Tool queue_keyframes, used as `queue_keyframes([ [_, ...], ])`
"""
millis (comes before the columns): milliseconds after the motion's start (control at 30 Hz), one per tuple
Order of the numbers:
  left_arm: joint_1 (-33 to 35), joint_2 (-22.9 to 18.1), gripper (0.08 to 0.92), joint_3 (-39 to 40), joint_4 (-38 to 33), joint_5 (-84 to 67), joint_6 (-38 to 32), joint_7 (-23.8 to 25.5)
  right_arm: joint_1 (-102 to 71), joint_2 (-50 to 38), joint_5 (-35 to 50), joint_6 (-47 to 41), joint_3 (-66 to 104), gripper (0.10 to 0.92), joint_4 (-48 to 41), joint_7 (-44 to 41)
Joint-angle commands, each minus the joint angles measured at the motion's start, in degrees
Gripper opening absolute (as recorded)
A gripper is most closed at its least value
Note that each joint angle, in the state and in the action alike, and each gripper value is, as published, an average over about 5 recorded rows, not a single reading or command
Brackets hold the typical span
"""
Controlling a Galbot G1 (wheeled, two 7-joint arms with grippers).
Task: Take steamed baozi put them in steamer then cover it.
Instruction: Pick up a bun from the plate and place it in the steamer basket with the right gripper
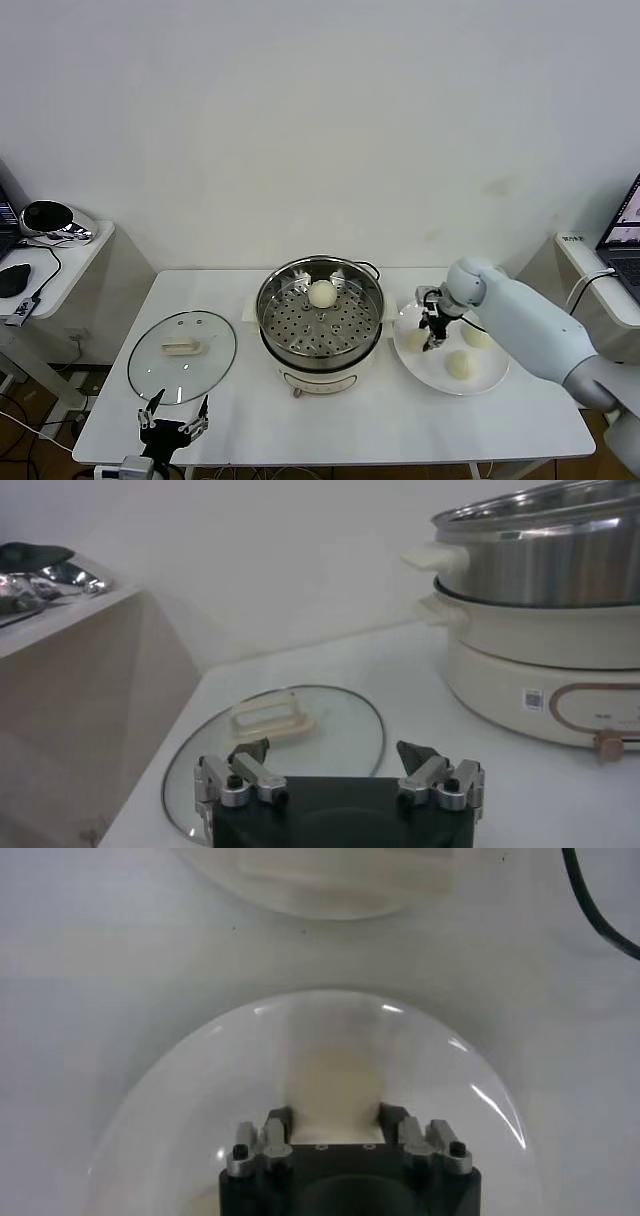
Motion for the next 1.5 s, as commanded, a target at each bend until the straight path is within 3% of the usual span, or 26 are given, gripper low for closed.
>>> queue_keyframes([
  [33,-0.03,0.07,0.823,-0.08,-0.20,0.08,0.06,0.09,4.28,-3.16,3.41,-0.99,-3.03,0.526,4.56,-0.94],
  [333,-0.13,0.77,0.823,-0.76,-2.34,-0.13,0.36,0.32,25.36,-8.82,16.38,-5.48,-17.70,0.526,14.37,-4.38],
  [700,0.22,0.89,0.823,-0.97,-3.50,-0.40,0.78,-0.52,43.74,-0.47,30.78,-11.59,-30.01,0.526,16.25,-6.66],
  [1133,0.32,1.22,0.823,-2.48,-4.65,-1.94,1.04,-0.64,36.39,18.91,31.29,-15.93,-28.31,0.529,7.74,-3.73],
  [1500,-0.07,0.84,0.823,-2.55,-4.64,-2.70,1.17,-0.77,28.96,27.21,28.25,-16.70,-26.98,0.534,0.86,-1.93],
])
